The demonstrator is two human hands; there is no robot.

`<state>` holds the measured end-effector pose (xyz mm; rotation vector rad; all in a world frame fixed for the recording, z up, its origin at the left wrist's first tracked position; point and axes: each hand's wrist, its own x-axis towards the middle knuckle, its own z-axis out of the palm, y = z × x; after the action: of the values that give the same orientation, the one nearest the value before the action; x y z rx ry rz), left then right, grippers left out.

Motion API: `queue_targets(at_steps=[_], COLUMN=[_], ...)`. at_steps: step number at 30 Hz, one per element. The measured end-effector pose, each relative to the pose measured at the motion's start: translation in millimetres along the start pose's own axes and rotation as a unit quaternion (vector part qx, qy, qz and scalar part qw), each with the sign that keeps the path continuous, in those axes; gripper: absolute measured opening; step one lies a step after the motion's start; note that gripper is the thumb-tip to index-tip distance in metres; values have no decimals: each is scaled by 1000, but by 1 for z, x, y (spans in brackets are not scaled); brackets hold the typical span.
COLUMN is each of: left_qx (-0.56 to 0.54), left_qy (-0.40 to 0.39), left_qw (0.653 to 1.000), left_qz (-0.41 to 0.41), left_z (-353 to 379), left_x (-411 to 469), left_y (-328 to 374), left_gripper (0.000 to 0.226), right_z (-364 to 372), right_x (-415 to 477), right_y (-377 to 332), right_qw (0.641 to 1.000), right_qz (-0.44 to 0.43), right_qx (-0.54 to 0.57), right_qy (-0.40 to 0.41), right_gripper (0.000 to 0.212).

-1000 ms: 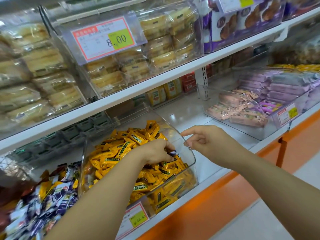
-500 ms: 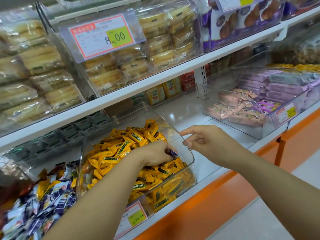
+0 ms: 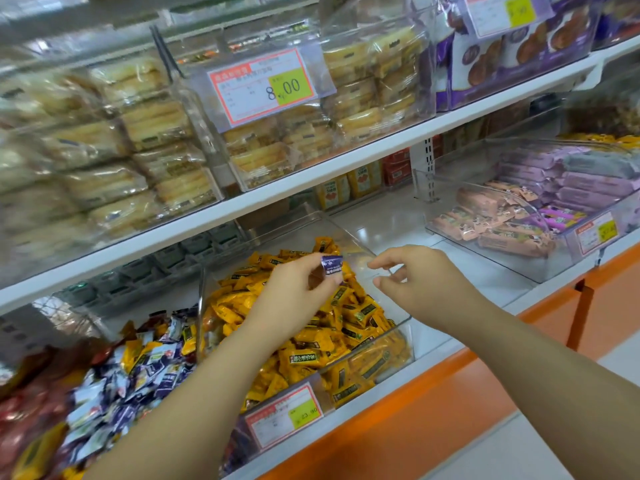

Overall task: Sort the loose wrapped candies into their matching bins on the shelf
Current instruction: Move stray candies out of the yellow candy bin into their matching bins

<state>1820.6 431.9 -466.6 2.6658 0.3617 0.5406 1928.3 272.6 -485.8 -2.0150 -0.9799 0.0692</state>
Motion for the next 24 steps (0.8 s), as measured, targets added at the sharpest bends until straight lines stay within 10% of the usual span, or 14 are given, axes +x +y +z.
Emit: queue_targets(at_steps=[8, 14, 24], left_qx=[63, 154, 94], left_qy=[228, 172, 95], left_qw=[964, 957, 991], left_qz=[-121, -179, 19], left_z=[-69, -88, -29], left_x=[-83, -106, -28], left_y=[-56, -82, -17], left_gripper=[32, 50, 25], right_z=[18, 23, 0], right_x=[-1, -1, 4], right_y=[-27, -34, -10], right_qw=[995, 995, 998], right_qz=[66, 76, 33], right_qx=[-72, -67, 59], right_qy=[-37, -19, -14], right_gripper=[32, 29, 24])
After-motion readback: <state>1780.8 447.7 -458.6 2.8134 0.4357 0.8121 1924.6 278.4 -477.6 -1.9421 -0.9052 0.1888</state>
